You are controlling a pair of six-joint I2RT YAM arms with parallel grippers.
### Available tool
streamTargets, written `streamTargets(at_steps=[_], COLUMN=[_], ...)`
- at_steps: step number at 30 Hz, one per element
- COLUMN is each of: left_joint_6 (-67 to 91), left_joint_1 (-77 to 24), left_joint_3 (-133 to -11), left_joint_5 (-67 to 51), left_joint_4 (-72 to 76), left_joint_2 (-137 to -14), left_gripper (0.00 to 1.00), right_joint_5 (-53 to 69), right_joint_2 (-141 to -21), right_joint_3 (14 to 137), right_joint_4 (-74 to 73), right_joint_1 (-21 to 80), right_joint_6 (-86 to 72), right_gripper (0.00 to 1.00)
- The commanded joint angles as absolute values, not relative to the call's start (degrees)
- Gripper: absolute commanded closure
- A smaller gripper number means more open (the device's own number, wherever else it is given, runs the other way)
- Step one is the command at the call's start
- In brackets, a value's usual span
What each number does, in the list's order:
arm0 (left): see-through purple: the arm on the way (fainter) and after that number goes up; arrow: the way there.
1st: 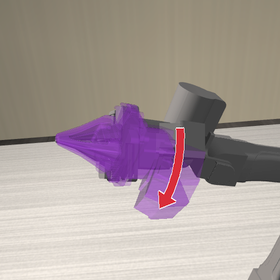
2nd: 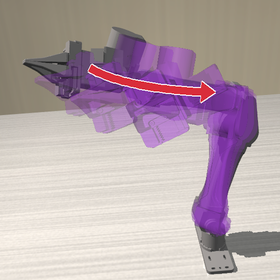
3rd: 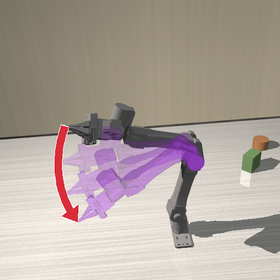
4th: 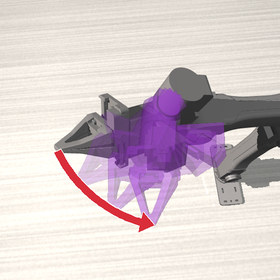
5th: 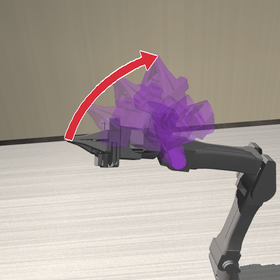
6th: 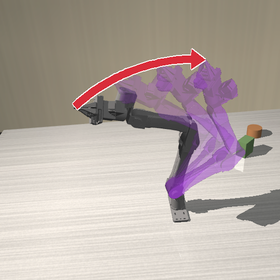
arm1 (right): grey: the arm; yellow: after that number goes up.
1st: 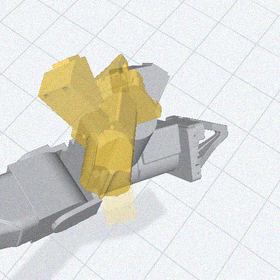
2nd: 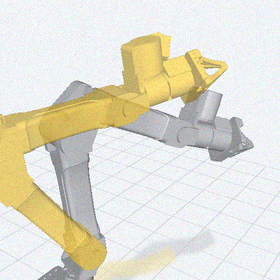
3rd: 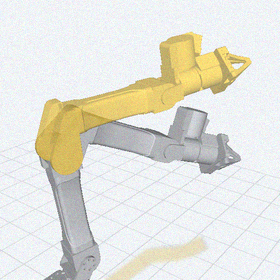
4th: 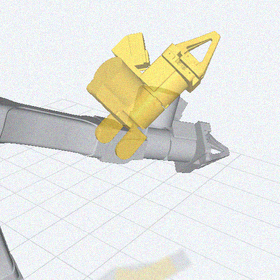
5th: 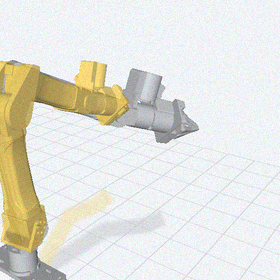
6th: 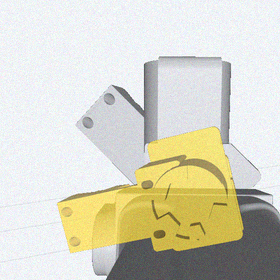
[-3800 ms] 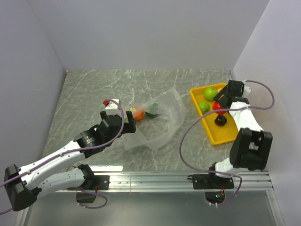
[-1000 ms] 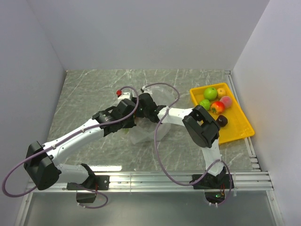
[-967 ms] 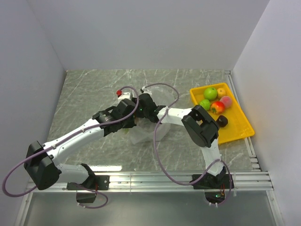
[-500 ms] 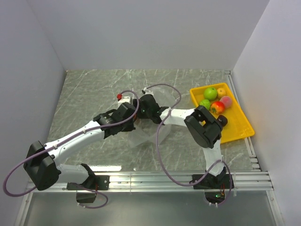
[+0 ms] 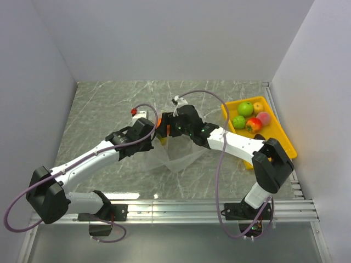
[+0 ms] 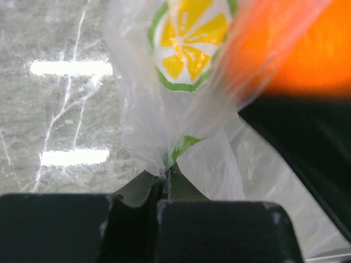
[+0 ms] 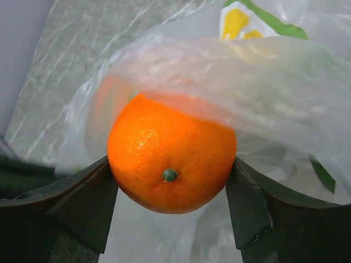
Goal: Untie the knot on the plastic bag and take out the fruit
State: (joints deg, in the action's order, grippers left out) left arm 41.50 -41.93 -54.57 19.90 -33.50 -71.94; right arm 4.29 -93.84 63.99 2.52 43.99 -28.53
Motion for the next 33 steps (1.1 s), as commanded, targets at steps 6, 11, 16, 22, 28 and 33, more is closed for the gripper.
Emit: streamTargets(at_steps=[6,11,16,22,28,33], left_joint_6=[37.45,37.0,37.79,38.5,38.85,39.11], left_joint_1=[-40.78,-40.78,-40.78,-40.87,-40.78,-40.87], left_joint_3=[-60.29,-60.47,-58.19,-55.9,-54.93,-53.79], left_joint_5=[22.67,22.33,18.11,16.44,15.73,17.31], left_joint_4=[-33.04,-33.93,-32.34,-31.64,-31.2,-31.9], left_joint_2=[-73.04,-71.99,-70.93,-69.79,-68.82,-68.03], left_gripper=[0.99,0.99,1.0,0.99,0.99,1.0], right_joint_5=[8.35,6.86,3.79,-2.09,-3.34,-2.65], right_joint_2=[-89.12,-91.49,-93.69,-94.3,-96.77,-92.47], right_joint_3=[60.47,57.4,56.6,59.32,61.96,62.93], right_joint_4=[-5.09,-6.85,-7.47,-8.79,-9.14,-9.58], right_joint_1=[43.77,43.86,44.3,45.7,46.93,48.34], right_joint_6=[-23.38,-22.68,-21.71,-20.13,-18.9,-17.93], right_gripper=[0.8,0.69,0.42,0.2,0.15,0.15])
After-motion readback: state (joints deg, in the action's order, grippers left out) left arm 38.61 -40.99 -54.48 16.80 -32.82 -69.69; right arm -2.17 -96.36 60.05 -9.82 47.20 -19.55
